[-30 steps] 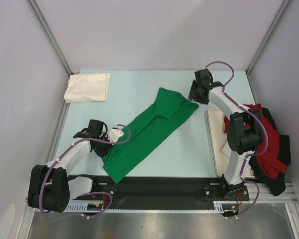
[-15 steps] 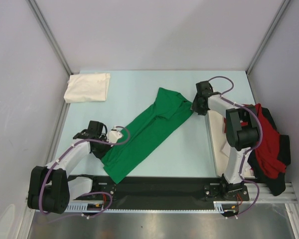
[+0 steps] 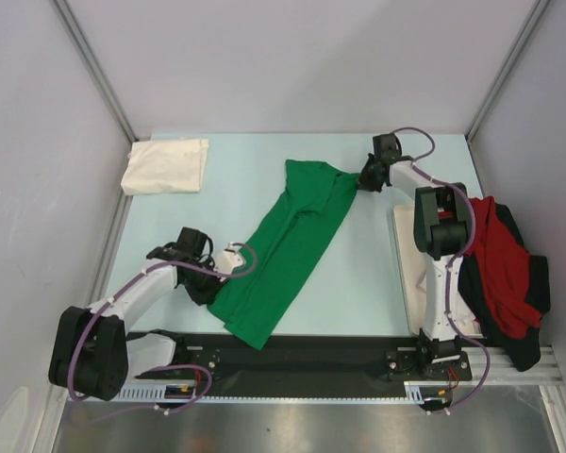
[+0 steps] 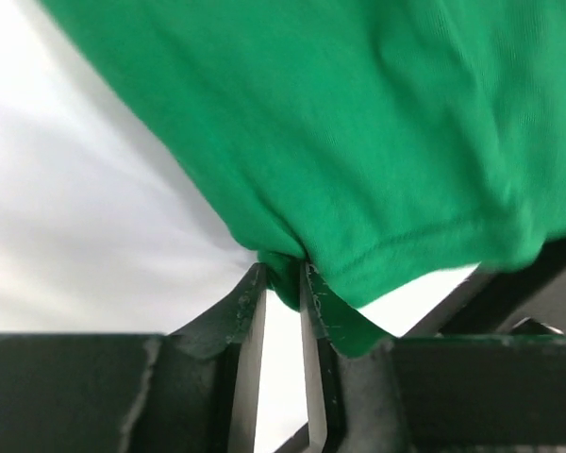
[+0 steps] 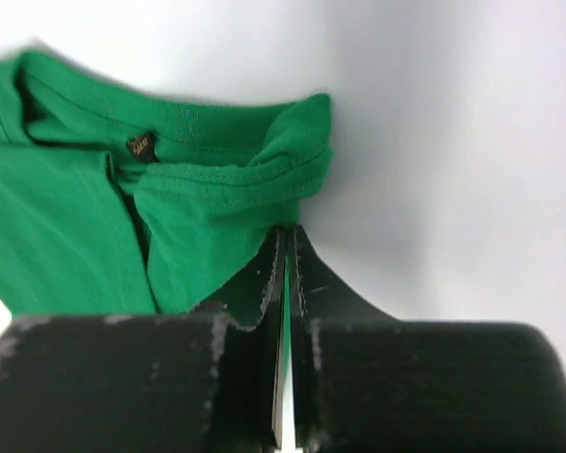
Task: Fold and stack the t-shirts
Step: Fold the tshirt
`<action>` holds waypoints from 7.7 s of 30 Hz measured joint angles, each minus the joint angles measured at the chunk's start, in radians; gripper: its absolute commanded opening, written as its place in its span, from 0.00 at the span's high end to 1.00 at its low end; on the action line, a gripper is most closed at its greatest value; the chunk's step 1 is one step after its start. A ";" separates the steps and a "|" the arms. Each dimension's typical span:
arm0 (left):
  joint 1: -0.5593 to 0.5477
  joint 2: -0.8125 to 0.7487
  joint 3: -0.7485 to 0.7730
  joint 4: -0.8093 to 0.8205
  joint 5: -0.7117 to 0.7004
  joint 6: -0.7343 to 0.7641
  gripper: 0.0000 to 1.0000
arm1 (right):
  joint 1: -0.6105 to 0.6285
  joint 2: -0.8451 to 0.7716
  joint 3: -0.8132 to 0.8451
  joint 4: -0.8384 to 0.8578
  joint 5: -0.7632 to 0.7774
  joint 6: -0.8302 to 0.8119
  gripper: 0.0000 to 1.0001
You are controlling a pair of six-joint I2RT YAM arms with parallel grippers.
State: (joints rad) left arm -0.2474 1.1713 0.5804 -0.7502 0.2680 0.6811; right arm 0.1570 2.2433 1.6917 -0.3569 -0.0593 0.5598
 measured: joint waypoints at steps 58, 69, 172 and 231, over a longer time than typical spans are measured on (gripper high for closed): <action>-0.098 0.257 0.342 0.292 -0.089 -0.315 0.40 | 0.123 0.468 0.682 0.163 -0.140 0.119 0.58; -0.088 0.258 0.335 0.297 -0.086 -0.315 0.40 | 0.123 0.512 0.740 0.155 -0.111 0.130 0.63; -0.562 0.330 0.232 0.201 0.100 -0.155 0.54 | 0.091 -0.060 -0.130 0.146 -0.122 0.052 0.54; -0.777 -0.235 -0.141 0.441 0.015 0.095 1.00 | 0.614 -1.248 -1.063 -0.343 -0.166 0.271 1.00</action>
State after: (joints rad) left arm -1.0248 0.9360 0.4393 -0.3092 0.2829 0.7757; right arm 0.7708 0.9951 0.6289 -0.6998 -0.2249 0.8307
